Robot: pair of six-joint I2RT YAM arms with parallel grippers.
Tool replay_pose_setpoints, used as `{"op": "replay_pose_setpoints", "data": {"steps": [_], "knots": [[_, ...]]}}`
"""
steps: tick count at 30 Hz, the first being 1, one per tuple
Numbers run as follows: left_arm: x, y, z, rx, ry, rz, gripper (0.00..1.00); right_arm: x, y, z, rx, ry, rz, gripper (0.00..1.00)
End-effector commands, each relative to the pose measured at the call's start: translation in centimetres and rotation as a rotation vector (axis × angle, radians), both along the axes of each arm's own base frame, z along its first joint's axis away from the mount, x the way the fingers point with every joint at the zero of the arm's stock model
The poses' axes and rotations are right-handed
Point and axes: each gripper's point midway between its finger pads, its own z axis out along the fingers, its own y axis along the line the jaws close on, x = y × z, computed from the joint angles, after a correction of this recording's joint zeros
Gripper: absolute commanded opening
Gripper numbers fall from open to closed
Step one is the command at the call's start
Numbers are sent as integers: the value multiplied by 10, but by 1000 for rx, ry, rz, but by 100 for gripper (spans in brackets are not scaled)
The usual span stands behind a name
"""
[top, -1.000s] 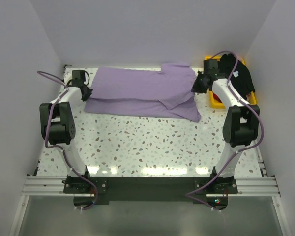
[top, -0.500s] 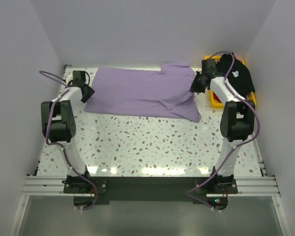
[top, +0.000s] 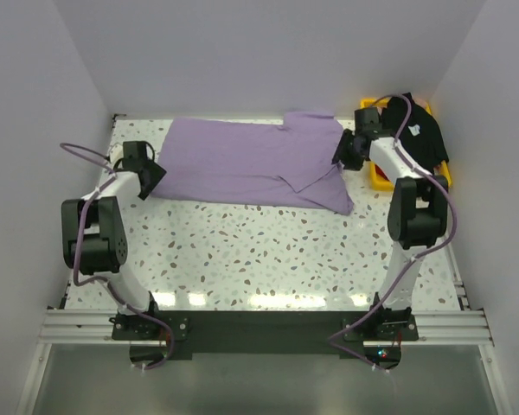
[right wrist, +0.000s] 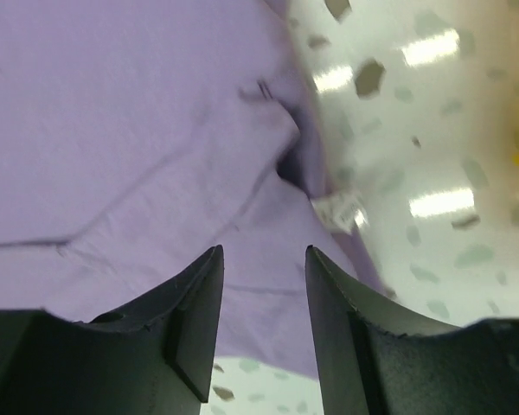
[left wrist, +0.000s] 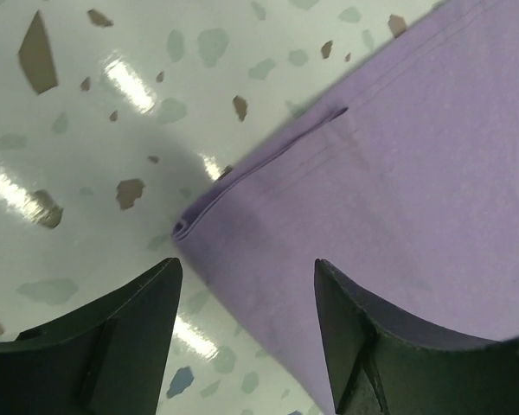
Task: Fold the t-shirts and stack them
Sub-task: Fold the tshirt
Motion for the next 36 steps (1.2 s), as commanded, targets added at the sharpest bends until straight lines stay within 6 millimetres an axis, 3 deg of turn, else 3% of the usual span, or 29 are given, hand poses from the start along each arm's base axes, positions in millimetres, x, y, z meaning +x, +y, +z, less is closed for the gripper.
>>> {"op": "replay_pose_setpoints", "data": {"steps": [1,2,7,11,17,25,33,36], "knots": [[-15,10,15,15,-42,71,67,-26,-15,41,-42,-64,-58,46],[-19,9,15,15,-40,74,66,-43,-16,28,-41,-29,-69,45],[-32,8,9,33,-24,57,66,-95,-24,13,-51,-27,-106,44],[-33,6,-3,21,-20,41,64,-111,-28,1,-64,-15,-114,42],[-27,-1,-18,-10,-24,19,63,-106,-26,-18,-69,32,-84,34],[-24,-1,-27,-12,-21,11,60,-107,-26,-35,-74,70,-85,33],[-26,1,-30,-5,-7,21,47,-108,-25,-43,-75,90,-70,34],[-25,2,-32,-1,-1,28,37,-108,-26,-48,-84,105,-67,33]]}}
